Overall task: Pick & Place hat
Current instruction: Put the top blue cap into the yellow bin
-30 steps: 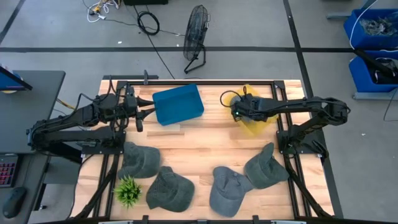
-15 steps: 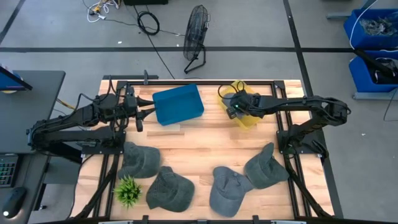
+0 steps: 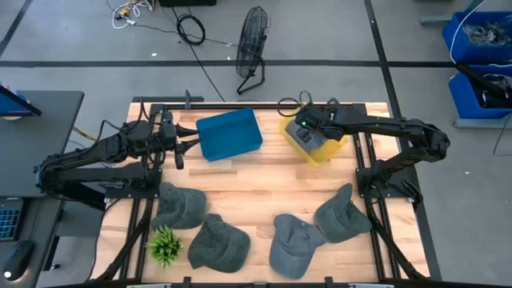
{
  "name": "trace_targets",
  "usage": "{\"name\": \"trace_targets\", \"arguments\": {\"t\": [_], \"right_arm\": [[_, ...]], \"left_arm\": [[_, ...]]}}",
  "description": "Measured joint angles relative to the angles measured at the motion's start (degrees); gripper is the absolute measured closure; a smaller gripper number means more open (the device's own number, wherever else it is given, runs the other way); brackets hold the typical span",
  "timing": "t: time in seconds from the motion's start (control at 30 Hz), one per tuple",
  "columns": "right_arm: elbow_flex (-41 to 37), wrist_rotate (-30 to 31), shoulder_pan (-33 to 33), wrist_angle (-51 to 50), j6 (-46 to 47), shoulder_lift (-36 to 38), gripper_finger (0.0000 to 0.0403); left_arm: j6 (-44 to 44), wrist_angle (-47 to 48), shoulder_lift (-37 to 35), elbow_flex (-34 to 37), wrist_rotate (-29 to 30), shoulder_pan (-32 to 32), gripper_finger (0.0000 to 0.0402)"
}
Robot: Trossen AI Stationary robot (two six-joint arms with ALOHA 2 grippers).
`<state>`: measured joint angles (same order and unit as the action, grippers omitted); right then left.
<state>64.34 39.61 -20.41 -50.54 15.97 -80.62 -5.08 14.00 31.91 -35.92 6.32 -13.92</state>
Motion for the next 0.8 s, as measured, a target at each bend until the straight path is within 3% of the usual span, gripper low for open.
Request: {"name": "trace_targets", "arguments": {"t": [0.1, 0.23, 0.37, 0.6, 0.8], "right_arm": [[-1.1, 1.6, -2.2, -4.7, 7.1, 0.0, 0.0336], [-6.7, 2.9, -5.8, -3.4, 10.6, -0.1, 0.0394], [-13.3, -1.2, -10.0, 4.0, 10.0, -0.1, 0.0396], [-16.8, -16.8, -12.7, 8.5, 9.0, -0.1, 0.0399], [-16.7, -19.7, -12.6, 10.5, 6.9, -0.1, 0.0401]], "left_arm": [[0.0, 0.0, 0.0, 0.0, 0.0, 0.0, 0.0278], [0.0, 0.0, 0.0, 0.0, 0.0, 0.0, 0.0278], [-0.1, 0.0, 0.0, 0.0, 0.0, 0.0, 0.0278], [-0.1, 0.0, 0.0, 0.0, 0.0, 0.0, 0.0278], [-0.1, 0.0, 0.0, 0.0, 0.0, 0.0, 0.0278]]}}
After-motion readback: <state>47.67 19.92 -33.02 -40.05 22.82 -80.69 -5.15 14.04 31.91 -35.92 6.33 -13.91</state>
